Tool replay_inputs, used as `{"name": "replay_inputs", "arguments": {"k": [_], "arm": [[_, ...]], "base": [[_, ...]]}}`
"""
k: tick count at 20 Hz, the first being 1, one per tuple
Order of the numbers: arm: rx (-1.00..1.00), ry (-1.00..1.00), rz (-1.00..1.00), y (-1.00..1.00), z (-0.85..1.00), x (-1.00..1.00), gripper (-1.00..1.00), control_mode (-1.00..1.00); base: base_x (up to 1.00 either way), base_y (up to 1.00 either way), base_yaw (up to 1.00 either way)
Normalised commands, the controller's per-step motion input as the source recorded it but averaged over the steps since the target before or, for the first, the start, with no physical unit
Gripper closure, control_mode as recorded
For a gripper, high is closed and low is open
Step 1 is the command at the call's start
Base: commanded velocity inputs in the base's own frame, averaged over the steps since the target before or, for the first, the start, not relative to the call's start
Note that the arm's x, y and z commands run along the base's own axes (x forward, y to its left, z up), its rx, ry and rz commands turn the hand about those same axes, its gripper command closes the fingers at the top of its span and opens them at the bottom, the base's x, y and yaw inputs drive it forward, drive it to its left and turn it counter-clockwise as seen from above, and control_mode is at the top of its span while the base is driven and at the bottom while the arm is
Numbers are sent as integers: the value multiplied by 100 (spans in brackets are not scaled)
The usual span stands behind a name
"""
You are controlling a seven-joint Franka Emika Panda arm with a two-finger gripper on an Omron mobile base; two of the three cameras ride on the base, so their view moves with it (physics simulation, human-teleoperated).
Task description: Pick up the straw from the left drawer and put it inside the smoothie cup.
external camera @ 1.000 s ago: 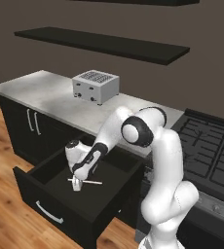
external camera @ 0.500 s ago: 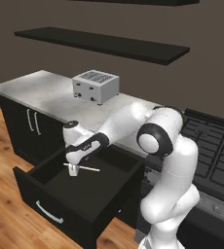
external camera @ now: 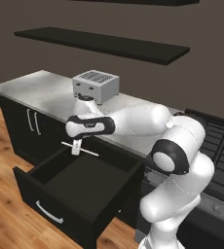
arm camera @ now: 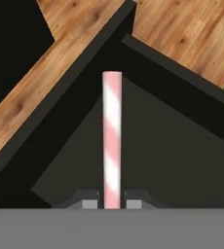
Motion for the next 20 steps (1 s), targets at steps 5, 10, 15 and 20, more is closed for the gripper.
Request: {"name": "replay_inputs", "arguments": {"k": [5, 10, 15, 20], "arm": [[15, 0, -3, -3, 100, 0, 100, -100], [12, -1, -8, -32, 99, 0, 100, -100], [14, -8, -1, -74, 61, 3, 100, -100], [21, -2, 0, -89, 42, 9, 100, -100]], "base": [[0, 0, 0], [0, 0, 0], [0, 0, 0], [0, 0, 0]]}}
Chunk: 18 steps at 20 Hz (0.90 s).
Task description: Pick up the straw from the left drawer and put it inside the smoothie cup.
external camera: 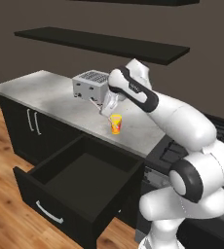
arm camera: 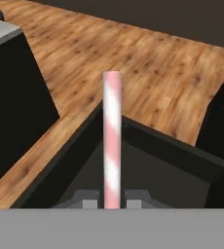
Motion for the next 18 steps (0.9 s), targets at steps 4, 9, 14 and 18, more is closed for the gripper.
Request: {"name": "replay_inputs", "arguments": {"k": [4, 9, 14, 18], "arm": [[22, 0, 0, -69, 0, 20, 100, -100], [25, -1, 0, -34, 7, 20, 100, -100], [25, 0, 0, -5, 48, 2, 100, -100], [15, 0, 0, -17, 64, 0, 100, -100]], "base": [[0, 0, 0], [0, 0, 0], [0, 0, 0], [0, 0, 0]]}}
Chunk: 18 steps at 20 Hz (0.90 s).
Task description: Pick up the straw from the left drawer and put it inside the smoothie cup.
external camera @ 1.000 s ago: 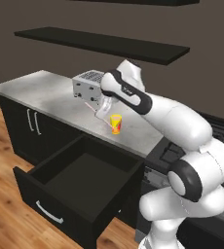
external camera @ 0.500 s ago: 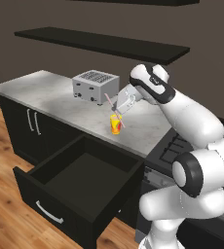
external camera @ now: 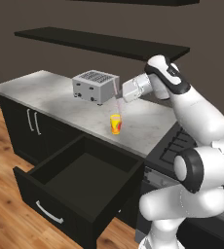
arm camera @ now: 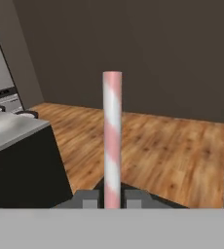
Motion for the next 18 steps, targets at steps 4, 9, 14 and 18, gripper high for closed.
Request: {"name": "replay_inputs", "arguments": {"k": [4, 9, 14, 18], "arm": [[9, 0, 0, -69, 14, -4, 100, -100], [5, -1, 0, -64, 0, -4, 100, -100], [6, 0, 0, -14, 0, 0, 100, -100], [8, -1, 0, 0, -1, -8, 100, -100]], "base": [[0, 0, 0], [0, 0, 0], [0, 0, 0], [0, 0, 0]]}}
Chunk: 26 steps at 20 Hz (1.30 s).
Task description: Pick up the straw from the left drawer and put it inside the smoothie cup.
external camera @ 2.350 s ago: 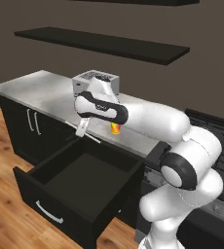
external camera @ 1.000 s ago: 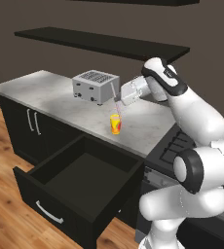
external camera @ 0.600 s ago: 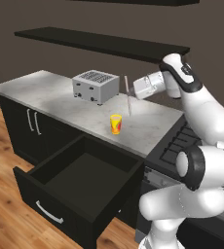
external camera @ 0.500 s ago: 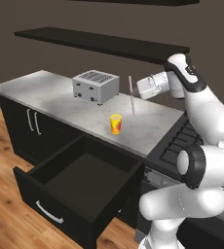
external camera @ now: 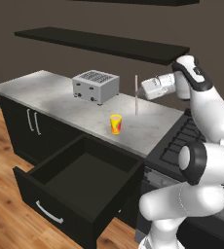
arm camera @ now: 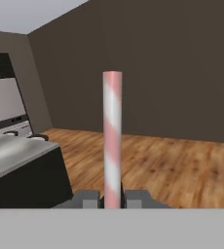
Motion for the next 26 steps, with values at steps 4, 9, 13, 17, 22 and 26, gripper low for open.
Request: {"name": "replay_inputs", "arguments": {"k": [4, 9, 13, 17, 22, 26], "arm": [[4, -2, 0, 0, -18, -16, 100, -100], [0, -8, 0, 0, -12, 0, 100, -100], [0, -11, 0, 0, -1, 0, 100, -100], [0, -7, 0, 0, -9, 0, 100, -100], [0, -5, 0, 0, -11, 1, 100, -100], [0, -3, 0, 0, -8, 1, 100, -100]], "base": [[0, 0, 0], [0, 0, 0], [0, 0, 0], [0, 0, 0], [0, 0, 0], [0, 0, 0]]}}
